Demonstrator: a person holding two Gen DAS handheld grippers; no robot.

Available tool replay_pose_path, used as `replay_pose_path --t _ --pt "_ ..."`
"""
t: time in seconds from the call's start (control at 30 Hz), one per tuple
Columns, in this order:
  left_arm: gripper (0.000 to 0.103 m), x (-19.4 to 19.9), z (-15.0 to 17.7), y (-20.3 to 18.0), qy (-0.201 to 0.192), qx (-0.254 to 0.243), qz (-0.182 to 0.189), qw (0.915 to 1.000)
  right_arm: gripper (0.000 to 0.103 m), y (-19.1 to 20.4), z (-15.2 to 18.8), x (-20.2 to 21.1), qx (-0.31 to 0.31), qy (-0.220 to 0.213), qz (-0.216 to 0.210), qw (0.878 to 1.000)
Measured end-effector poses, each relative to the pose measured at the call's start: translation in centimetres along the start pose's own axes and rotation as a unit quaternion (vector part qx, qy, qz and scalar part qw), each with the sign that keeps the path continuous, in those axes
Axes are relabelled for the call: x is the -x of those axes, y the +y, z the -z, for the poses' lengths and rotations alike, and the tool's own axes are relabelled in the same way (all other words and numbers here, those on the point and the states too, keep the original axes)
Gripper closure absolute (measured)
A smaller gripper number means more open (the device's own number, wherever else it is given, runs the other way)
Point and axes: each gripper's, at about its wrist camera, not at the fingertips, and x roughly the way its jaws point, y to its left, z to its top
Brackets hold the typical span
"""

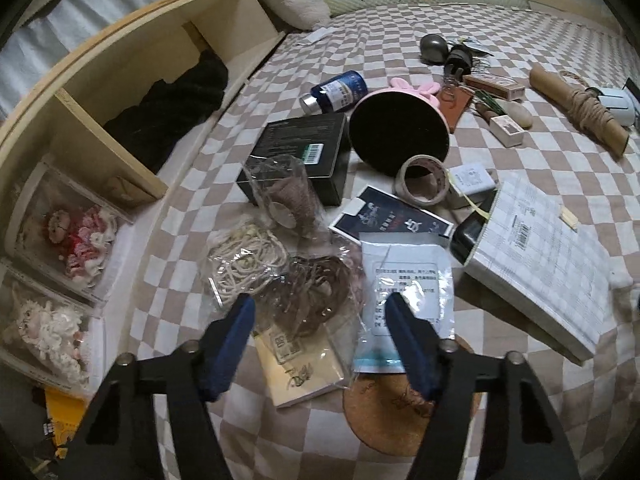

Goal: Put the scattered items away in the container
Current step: 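Move the right tool toward the pile of bags and papers, then close the right gripper on the white printed medicine packet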

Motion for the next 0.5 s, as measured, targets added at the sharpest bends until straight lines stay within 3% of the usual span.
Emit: replay_pose_path --t 0.13,0.27,0.5 --pt "0.064 -0.6 0.2 0.4 0.016 0.009 0.017 0.9997 0.028 1.1 -0.7 -1.3 -0.016 0.016 -0.049 0.999" --pt "0.071 -0.7 0.3 1.5 0.023 0.039 0.041 0.9981 0.046 2.2 -1.2 -2.8 -0.037 0.029 -0.103 0.994" --pt "0.076 -0.3 0.3 3.4 0.018 0.083 0.059 0.9947 0.045 3.1 -2.3 -6.7 -0.147 0.054 -0.201 0.967"
